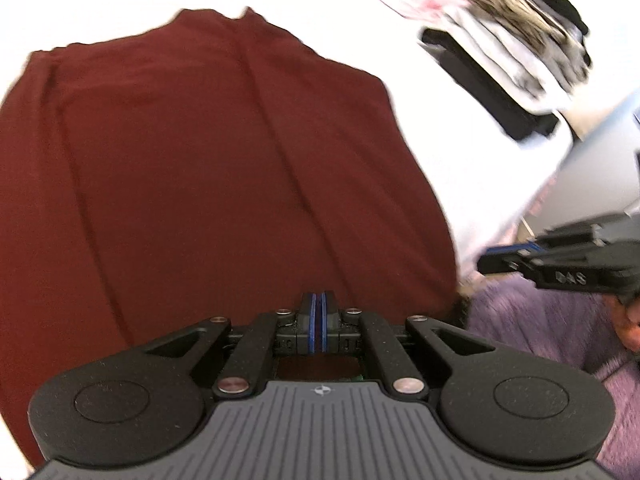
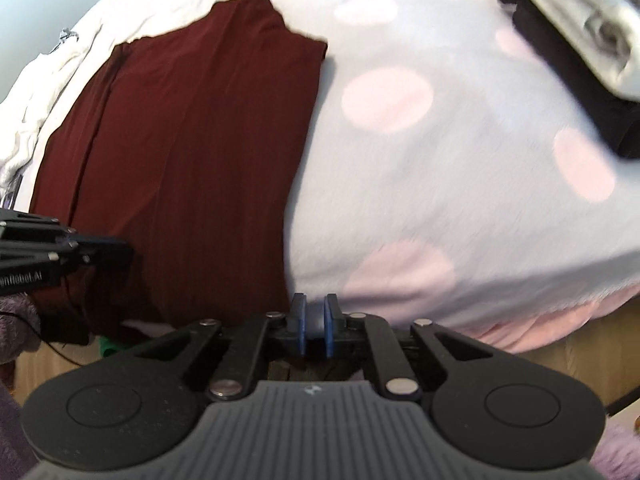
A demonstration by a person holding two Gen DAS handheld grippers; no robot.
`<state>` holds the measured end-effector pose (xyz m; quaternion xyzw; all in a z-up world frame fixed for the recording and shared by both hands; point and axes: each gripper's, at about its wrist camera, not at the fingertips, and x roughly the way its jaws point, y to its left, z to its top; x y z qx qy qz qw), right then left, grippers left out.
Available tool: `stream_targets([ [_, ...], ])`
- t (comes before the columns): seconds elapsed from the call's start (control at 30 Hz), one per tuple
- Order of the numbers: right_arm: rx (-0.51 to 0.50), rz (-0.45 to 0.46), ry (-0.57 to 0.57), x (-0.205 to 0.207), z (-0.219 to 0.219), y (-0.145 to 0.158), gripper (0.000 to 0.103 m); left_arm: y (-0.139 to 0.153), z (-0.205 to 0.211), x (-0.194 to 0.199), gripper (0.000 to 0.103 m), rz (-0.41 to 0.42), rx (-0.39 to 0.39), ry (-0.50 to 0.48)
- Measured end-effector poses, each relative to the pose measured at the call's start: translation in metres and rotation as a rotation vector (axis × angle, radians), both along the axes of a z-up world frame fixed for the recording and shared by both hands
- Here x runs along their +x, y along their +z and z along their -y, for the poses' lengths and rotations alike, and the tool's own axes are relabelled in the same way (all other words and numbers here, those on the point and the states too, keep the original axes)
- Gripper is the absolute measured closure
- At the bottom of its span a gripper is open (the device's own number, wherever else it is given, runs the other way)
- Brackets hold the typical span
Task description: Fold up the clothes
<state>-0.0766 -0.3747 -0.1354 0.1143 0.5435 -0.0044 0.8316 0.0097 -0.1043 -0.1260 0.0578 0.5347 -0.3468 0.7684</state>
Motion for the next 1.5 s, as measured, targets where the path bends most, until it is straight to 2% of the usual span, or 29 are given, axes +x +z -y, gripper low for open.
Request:
stream_targets([
  [0.07,-0.02,0.015,0.013,0.003,-0.003,0.005,0.089,0.003,-0.008,0.009,0.103,0.013,0.005,0.048],
  [0.13,-0.042,0.026,0.03,0.009,-0.006,0.009,0.08,0.006,-0.016,0.018,0.103,0.027,0.016,0.103],
  [0.17,-0.053,0.03,0.038,0.013,-0.008,0.011,0.072,0.007,-0.021,0.023,0.103,0.033,0.02,0.13],
  [0.3,-0.097,0.061,0.082,0.035,-0.017,0.024,0.072,0.009,-0.037,0.04,0.103,0.04,0.039,0.23],
  [0.5,-0.167,0.067,0.141,0.078,-0.036,0.034,0.072,0.009,-0.056,0.052,0.102,0.073,0.129,0.29],
  [0.6,-0.181,0.042,0.114,0.091,-0.036,0.026,0.071,0.007,-0.061,0.055,0.102,0.075,0.131,0.291],
  [0.77,-0.148,-0.002,0.039,0.092,-0.021,0.015,0.07,0.006,-0.058,0.055,0.102,0.077,0.125,0.268],
  [0.9,-0.073,-0.017,-0.007,0.081,-0.013,0.01,0.068,0.004,-0.052,0.053,0.101,0.076,0.123,0.231],
  [1.2,-0.008,-0.005,0.132,0.041,-0.023,0.001,0.068,0.006,-0.034,0.042,0.101,0.067,0.092,0.155],
  [1.5,0.051,-0.085,0.196,0.003,-0.025,-0.028,0.068,0.013,-0.017,0.024,0.101,0.072,0.071,0.11],
])
